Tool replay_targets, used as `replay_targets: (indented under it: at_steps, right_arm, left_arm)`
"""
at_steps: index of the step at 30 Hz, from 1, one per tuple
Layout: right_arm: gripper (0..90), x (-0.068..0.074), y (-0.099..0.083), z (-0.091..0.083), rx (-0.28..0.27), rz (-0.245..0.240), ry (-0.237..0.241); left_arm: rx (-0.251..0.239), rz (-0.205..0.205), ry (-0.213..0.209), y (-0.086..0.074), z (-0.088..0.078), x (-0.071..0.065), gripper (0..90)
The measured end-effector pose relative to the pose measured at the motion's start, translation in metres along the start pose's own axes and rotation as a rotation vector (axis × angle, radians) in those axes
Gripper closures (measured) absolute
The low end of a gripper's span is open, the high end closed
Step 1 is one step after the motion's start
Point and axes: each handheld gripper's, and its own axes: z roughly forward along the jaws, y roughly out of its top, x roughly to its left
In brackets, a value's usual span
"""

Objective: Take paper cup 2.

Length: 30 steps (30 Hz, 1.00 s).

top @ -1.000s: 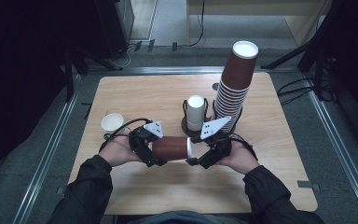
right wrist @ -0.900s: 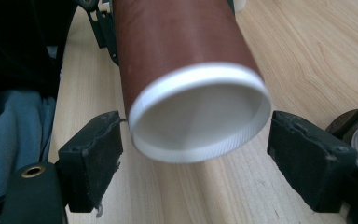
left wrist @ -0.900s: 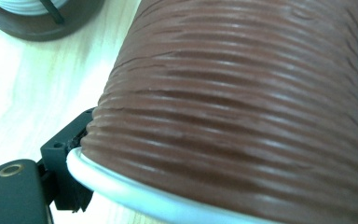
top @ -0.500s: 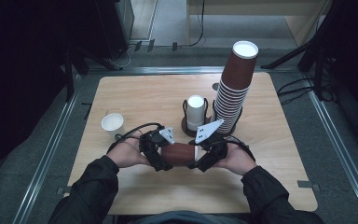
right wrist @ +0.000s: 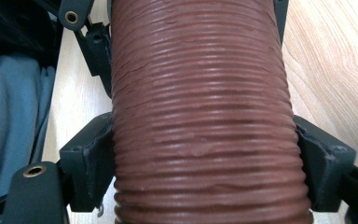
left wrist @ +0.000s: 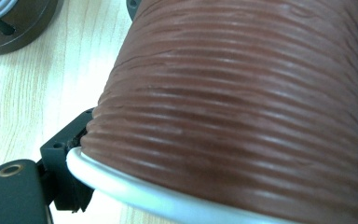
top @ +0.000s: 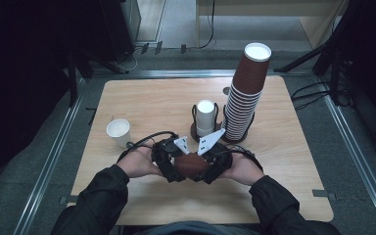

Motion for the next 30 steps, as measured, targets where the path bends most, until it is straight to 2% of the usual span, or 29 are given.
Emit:
replay_targets:
  at_steps: [8,11,14,15,16,20,23,28,30]
  right_arm:
    - [20.4,0.000,0.001,-0.003,-0.005,-0.004,-0.003]
    - [20.1,0.000,0.001,-0.004,-0.011,-0.010,-0.003]
    - [19.9,0.000,0.001,-0.006,-0.019,-0.013,-0.003]
    - [19.8,-0.001,0.000,-0.008,-0.024,-0.016,-0.013]
    - [19.8,-0.001,0.000,-0.008,-0.024,-0.016,-0.013]
    - [19.8,-0.003,-0.002,-0.016,-0.047,-0.004,-0.027]
    - [19.8,-0.005,-0.002,-0.019,-0.061,-0.011,-0.033]
    - [19.7,-0.005,-0.003,-0.024,-0.073,0.003,-0.032]
    - [19.7,-0.005,-0.003,-0.026,-0.083,-0.009,-0.039]
  left_arm:
    - [-0.030,0.001,0.002,-0.001,-0.004,0.000,8.4]
    - [-0.044,0.021,0.019,-0.002,-0.006,-0.001,7.0]
    - [-0.067,0.005,0.013,-0.003,-0.009,0.001,0.9]
    - [-0.087,-0.012,0.008,-0.006,-0.012,0.003,0.0]
    - [-0.087,-0.012,0.008,-0.006,-0.012,0.003,0.0]
    - [-0.143,-0.044,0.005,-0.015,-0.021,0.007,0.0]
    - [-0.159,-0.053,0.011,-0.019,-0.025,0.008,0.0]
    - [-0.199,-0.071,0.013,-0.031,-0.033,0.009,0.0]
    - [-0.226,-0.082,0.010,-0.037,-0.036,0.009,0.0]
